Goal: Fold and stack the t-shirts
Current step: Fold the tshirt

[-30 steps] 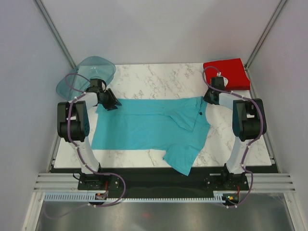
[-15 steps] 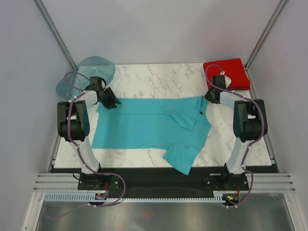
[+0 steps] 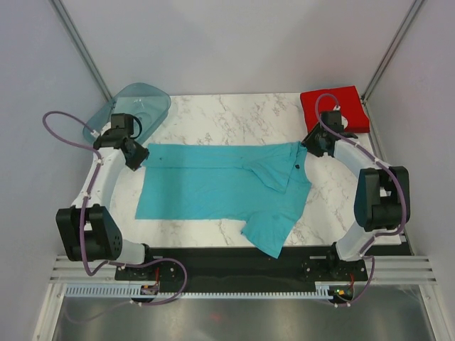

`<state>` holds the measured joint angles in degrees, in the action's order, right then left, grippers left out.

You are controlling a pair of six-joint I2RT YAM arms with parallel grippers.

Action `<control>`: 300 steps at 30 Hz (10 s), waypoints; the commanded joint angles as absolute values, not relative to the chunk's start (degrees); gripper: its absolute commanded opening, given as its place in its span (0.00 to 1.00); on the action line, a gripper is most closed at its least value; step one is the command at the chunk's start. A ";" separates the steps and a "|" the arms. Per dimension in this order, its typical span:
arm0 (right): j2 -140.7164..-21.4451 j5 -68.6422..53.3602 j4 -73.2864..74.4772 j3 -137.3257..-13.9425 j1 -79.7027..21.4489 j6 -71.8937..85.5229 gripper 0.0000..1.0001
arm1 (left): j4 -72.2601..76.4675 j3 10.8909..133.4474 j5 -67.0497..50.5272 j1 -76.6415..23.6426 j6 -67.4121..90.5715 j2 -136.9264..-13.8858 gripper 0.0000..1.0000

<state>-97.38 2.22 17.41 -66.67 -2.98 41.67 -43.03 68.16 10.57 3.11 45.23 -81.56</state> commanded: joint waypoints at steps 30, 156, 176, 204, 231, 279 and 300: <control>-88.24 -18.37 11.34 -52.56 -3.43 41.57 0.44 | -47.20 39.29 7.31 10.54 76.03 -74.36 0.52; -63.89 42.72 46.25 -51.32 -58.46 58.75 0.00 | -45.26 46.49 -2.02 16.35 80.15 -79.09 0.02; -70.57 31.82 37.45 -60.03 -33.75 37.18 0.00 | -48.34 57.21 2.19 15.56 82.26 -89.65 0.02; -77.43 27.16 31.29 -61.70 -27.51 30.85 0.00 | -49.04 70.48 6.59 11.60 75.41 -101.95 0.02; -83.32 23.03 29.53 -64.16 -26.89 30.59 0.00 | -53.88 73.31 23.65 7.82 62.05 -93.60 0.34; -102.92 15.65 30.15 -88.32 -25.49 1.95 0.00 | -55.55 71.19 28.83 1.85 70.05 -113.73 0.32; -110.91 13.45 28.04 -94.39 -29.88 -11.51 0.00 | -55.81 71.63 29.00 1.50 70.14 -114.26 0.32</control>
<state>-110.04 14.17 30.37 -91.35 -29.15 -7.99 -55.72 73.58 26.65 1.10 67.29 -109.95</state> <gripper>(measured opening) 0.007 0.324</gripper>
